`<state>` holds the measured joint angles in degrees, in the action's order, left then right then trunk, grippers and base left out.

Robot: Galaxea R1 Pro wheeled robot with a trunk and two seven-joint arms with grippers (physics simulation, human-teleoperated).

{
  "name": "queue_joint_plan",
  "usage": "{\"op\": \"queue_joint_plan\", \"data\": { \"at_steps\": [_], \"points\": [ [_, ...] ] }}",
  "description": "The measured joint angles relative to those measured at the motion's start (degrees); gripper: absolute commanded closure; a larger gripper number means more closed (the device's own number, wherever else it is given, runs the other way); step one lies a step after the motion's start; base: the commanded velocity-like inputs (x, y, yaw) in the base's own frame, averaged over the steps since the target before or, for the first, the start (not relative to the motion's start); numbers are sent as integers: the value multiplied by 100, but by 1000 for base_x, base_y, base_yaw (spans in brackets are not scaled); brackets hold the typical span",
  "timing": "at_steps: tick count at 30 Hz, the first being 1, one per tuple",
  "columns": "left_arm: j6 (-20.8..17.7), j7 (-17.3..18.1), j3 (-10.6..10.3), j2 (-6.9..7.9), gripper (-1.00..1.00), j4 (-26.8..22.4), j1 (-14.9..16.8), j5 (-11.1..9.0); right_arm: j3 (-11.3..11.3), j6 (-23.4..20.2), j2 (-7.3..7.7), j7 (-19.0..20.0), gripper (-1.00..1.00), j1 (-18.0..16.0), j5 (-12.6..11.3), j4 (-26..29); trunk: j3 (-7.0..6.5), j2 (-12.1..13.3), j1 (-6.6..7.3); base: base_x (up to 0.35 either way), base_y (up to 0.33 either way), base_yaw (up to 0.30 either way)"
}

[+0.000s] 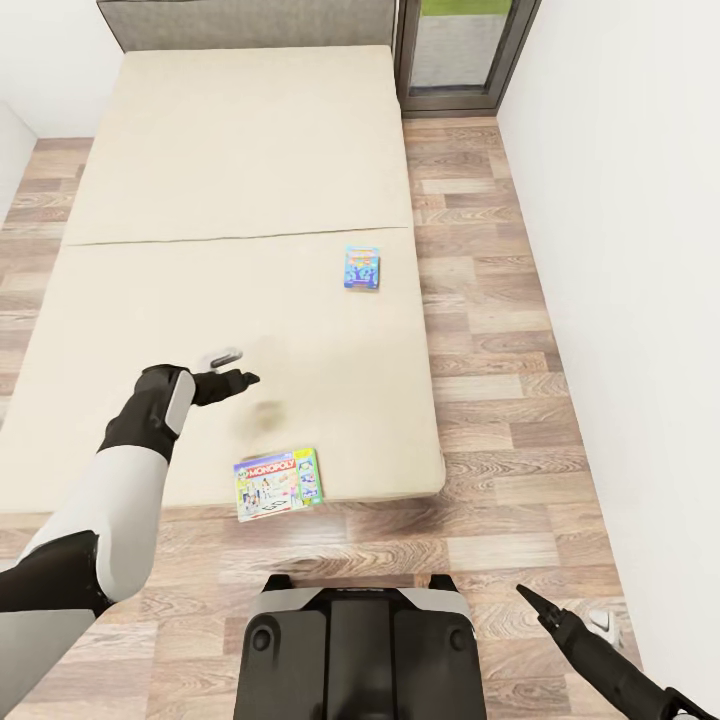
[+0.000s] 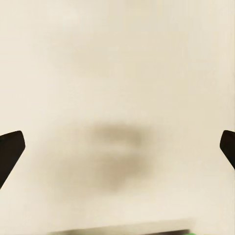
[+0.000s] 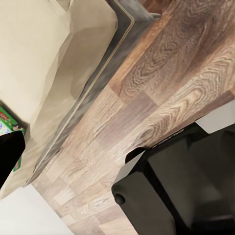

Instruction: Put all the toys in the child's room - the three board games (two on the bed and one on the table), the two jigsaw puzzles on the table, and the tennis ball on the table - inside the toy box on the table in the child's room.

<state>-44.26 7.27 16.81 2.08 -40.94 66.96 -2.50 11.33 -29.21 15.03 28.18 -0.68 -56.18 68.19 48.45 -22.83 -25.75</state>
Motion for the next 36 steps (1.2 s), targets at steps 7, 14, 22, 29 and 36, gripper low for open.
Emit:
{"op": "queue_joint_plan", "data": {
  "at_steps": [7,14,22,29,36],
  "points": [
    [-53,60,27,47,-100,-5,-1,-29,1,6,-6,-11,-100,-1,0,-1,0,0,0,0,0,0],
    [-118,114,36,223,-100,-1,-8,-42,1,12,-8,-14,-100,-1,0,-15,0,0,0,0,0,0],
    [-127,339,39,414,-100,-2,-10,-41,1,16,-10,-14,-100,-1,0,-18,0,0,0,0,0,0],
    [-217,565,43,508,-100,-5,-10,-39,1,21,-15,-1,-100,-1,0,-18,0,0,0,0,0,0],
    [-293,1102,38,754,-100,-5,-10,-44,1,31,-17,2,-100,-7,0,-25,0,0,0,0,0,0]
  ]
}}
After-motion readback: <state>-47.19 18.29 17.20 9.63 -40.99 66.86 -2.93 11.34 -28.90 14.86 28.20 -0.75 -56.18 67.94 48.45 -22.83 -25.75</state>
